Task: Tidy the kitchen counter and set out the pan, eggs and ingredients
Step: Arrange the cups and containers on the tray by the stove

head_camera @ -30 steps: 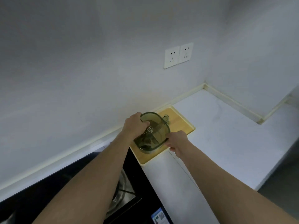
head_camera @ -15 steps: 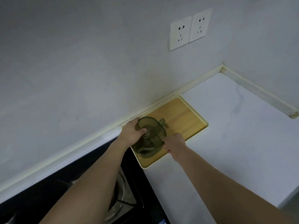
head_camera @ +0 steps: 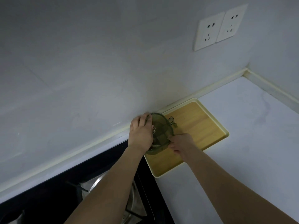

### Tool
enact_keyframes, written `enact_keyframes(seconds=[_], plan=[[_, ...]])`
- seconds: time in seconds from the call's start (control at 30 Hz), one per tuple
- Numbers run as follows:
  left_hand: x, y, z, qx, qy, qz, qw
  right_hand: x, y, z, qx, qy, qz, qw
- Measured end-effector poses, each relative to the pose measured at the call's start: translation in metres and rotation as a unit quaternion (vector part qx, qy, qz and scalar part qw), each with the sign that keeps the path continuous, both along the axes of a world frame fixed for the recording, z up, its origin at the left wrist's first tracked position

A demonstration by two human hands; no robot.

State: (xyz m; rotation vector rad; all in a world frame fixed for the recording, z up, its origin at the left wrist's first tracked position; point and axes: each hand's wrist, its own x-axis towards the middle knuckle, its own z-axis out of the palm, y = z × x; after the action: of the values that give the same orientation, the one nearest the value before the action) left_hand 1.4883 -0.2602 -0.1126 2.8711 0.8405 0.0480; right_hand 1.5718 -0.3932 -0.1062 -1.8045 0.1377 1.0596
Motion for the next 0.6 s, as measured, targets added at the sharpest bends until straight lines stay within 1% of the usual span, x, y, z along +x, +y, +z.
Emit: enact_keyframes(seconds=[0.1, 0.17, 0.5, 0.57, 0.6], plan=[[0.004, 0.007, -0.001, 0.016, -0.001, -0.003, 1.000, 0.003, 0.007, -0.008, 0.017, 0.011, -0.012, 1.000], [0.005, 0.011, -0.002, 0.017, -0.002, -0.005, 1.000, 0.004, 0.010, -0.006, 0.014, 0.005, -0.018, 1.000], [0.005, 0.008, -0.002, 0.007, -0.018, 0.005, 1.000, 0.000, 0.005, 0.003, 0.025, 0.033, -0.033, 0.999], [0.006, 0.006, 0.002, -0.011, -0.021, 0.006, 1.000, -0.003, 0.002, 0.007, 0.036, 0.061, -0.034, 0.997], [0.005, 0.005, 0.004, -0.023, -0.027, 0.011, 0.999, -0.007, 0.000, 0.012, 0.037, 0.092, -0.037, 0.994]])
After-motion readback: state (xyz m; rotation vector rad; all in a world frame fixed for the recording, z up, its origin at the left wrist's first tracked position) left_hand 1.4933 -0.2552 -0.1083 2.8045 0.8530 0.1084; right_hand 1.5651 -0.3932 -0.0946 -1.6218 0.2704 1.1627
